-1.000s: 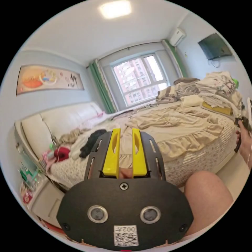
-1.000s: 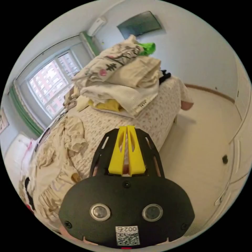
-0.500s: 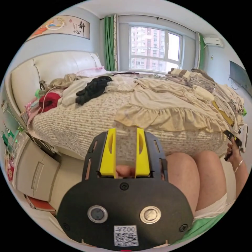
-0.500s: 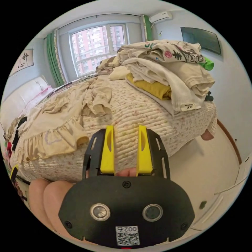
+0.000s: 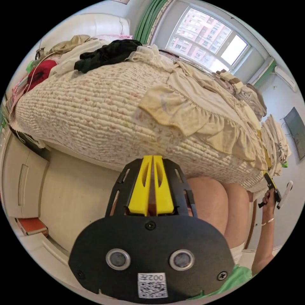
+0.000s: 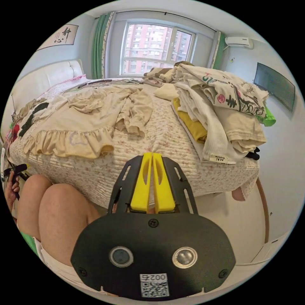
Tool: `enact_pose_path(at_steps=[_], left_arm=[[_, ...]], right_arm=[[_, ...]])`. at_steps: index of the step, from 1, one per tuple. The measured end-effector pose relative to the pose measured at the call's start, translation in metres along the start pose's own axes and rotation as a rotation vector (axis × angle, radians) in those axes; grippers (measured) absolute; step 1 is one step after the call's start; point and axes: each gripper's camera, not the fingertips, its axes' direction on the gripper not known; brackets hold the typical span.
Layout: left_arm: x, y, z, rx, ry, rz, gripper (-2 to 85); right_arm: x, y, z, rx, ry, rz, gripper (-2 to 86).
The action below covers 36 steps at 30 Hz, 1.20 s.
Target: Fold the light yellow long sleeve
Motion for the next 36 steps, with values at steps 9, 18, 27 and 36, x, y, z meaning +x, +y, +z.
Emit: enact_pose_path(at_steps=[9, 18, 27, 36], left_arm=[[-0.013, -0.011, -0.046, 0.095, -0.003, 0.019, -1.0], [0.007, -0.017, -0.049, 0.165, -0.036, 0.147, -0.8], [0.000, -0.054, -0.068, 0.250, 0.017, 0.142, 1.6], [-0.022, -0.088, -0.068, 0.208, -0.031, 0.076, 2.0]], right_arm=[[0.006, -0.029, -0.016, -0.024, -0.022, -0.108, -0.9], [0.006, -0.034, 0.004, -0.055, -0.036, -0.102, -1.0], [-0.005, -0.038, 0.046, -0.151, 0.022, -0.175, -0.8], [0.015, -0.047, 0.031, -0.109, 0.101, -0.053, 8.4]])
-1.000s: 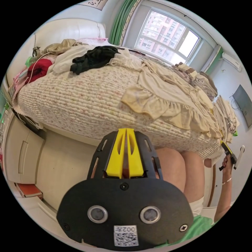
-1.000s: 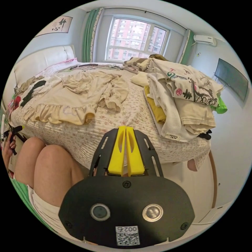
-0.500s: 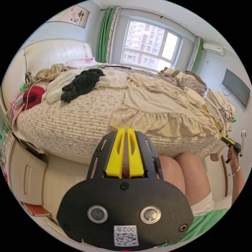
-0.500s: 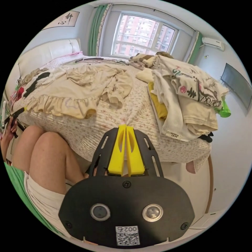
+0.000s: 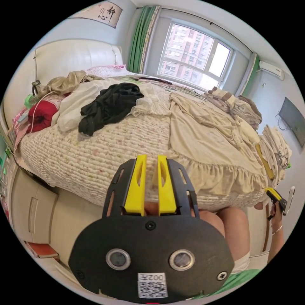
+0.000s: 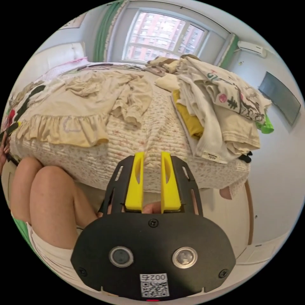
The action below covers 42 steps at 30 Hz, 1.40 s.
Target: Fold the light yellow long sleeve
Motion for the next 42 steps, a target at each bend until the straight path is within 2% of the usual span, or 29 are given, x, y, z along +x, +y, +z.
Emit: enact_pose_path(at_steps=[5, 9, 13, 17, 22, 24, 27, 29, 30, 33, 36, 42], left_arm=[[0.022, -0.007, -0.006, 0.027, 0.011, 0.060, 2.6], [0.035, -0.009, -0.002, 0.007, -0.023, 0.088, 4.6], [0.019, -0.009, -0.004, -0.012, 0.071, 0.010, 5.8], [0.011, -0.014, -0.008, -0.041, 0.134, 0.039, 7.0], [0.013, -0.025, -0.004, -0.089, 0.111, 0.037, 8.0], [0.017, -0.028, -0.005, -0.095, 0.085, 0.035, 7.9], [0.025, -0.034, -0.010, -0.118, 0.056, 0.067, 6.5], [0.028, -0.038, -0.014, -0.161, 0.117, 0.111, 2.3], [0.029, -0.039, -0.015, -0.171, 0.133, 0.122, 0.6], [0.030, -0.046, -0.025, -0.197, 0.140, 0.202, -0.6], [0.014, -0.058, -0.050, -0.165, 0.245, 0.169, -0.9], [-0.056, -0.088, -0.120, -0.108, 0.626, -0.050, -1.0]], right_arm=[[0.006, 0.001, -0.043, 0.163, -0.102, 0.045, 7.8], [-0.015, 0.002, -0.059, 0.256, -0.118, 0.024, 10.8], [-0.023, 0.000, -0.044, 0.225, -0.198, 0.018, 13.1], [-0.016, -0.008, -0.024, 0.210, -0.239, 0.048, 13.6], [-0.001, -0.028, 0.017, 0.132, -0.310, 0.108, 13.1], [0.001, -0.034, 0.040, 0.066, -0.397, 0.128, 11.3], [0.002, -0.033, 0.040, 0.077, -0.370, 0.136, 7.2], [0.008, -0.031, 0.034, 0.094, -0.358, 0.126, 2.4], [0.013, -0.031, 0.029, 0.101, -0.432, 0.089, 0.5], [0.035, -0.029, 0.011, 0.126, -0.484, 0.095, -0.6], [0.060, -0.031, -0.015, 0.164, -0.544, 0.093, -0.8], [0.110, -0.029, -0.078, 0.269, -0.620, 0.108, -0.9]])
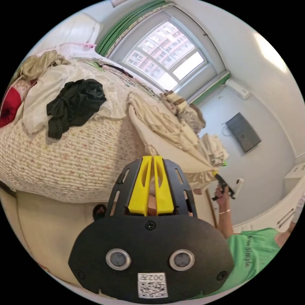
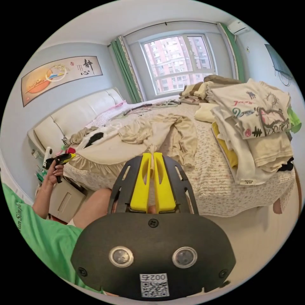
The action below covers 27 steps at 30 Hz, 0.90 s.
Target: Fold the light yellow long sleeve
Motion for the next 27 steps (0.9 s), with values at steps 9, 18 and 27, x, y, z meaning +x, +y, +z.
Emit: enact_pose_path(at_steps=[9, 18, 27], left_arm=[[0.018, 0.039, -0.062, -0.156, 0.016, 0.015, -1.0], [0.029, 0.067, -0.066, -0.222, 0.026, -0.015, -1.0], [-0.012, 0.086, 0.012, -0.395, -0.352, -0.206, -0.9]], right_arm=[[0.013, 0.037, -0.040, -0.236, -0.061, 0.002, -0.9], [0.037, 0.051, -0.061, -0.252, -0.158, 0.110, -0.9], [0.041, 0.085, 0.029, -0.576, 0.078, 0.131, 0.4]])
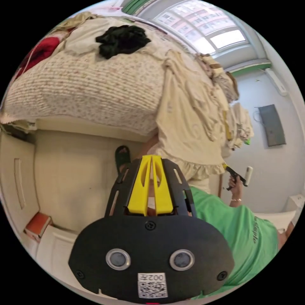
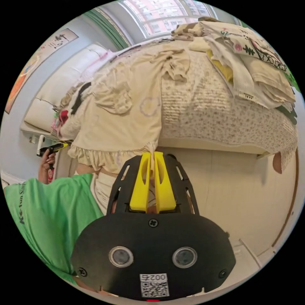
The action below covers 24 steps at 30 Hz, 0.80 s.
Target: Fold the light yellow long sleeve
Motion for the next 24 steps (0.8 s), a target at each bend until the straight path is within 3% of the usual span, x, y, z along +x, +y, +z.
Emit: enact_pose_path(at_steps=[4, 8, 14, 18, 24], left_arm=[[0.013, 0.001, -0.005, 0.081, -0.165, 0.021, -0.9], [0.042, -0.012, -0.008, 0.184, -0.165, 0.081, -0.9], [0.119, -0.049, 0.021, 0.246, -0.142, 0.272, -0.9], [0.175, -0.072, 0.054, 0.229, -0.236, 0.405, -0.9], [0.254, -0.073, 0.107, 0.248, -0.405, 0.624, -1.0]], right_arm=[[0.003, 0.001, -0.023, 0.093, 0.095, 0.039, 3.5], [-0.003, -0.001, -0.071, 0.304, 0.225, 0.087, 4.4], [-0.059, -0.023, -0.097, 0.595, 0.359, -0.017, 5.9], [-0.087, -0.068, -0.066, 0.545, 0.429, -0.088, 11.3], [-0.071, -0.128, -0.017, 0.438, 0.346, -0.011, 15.3]])
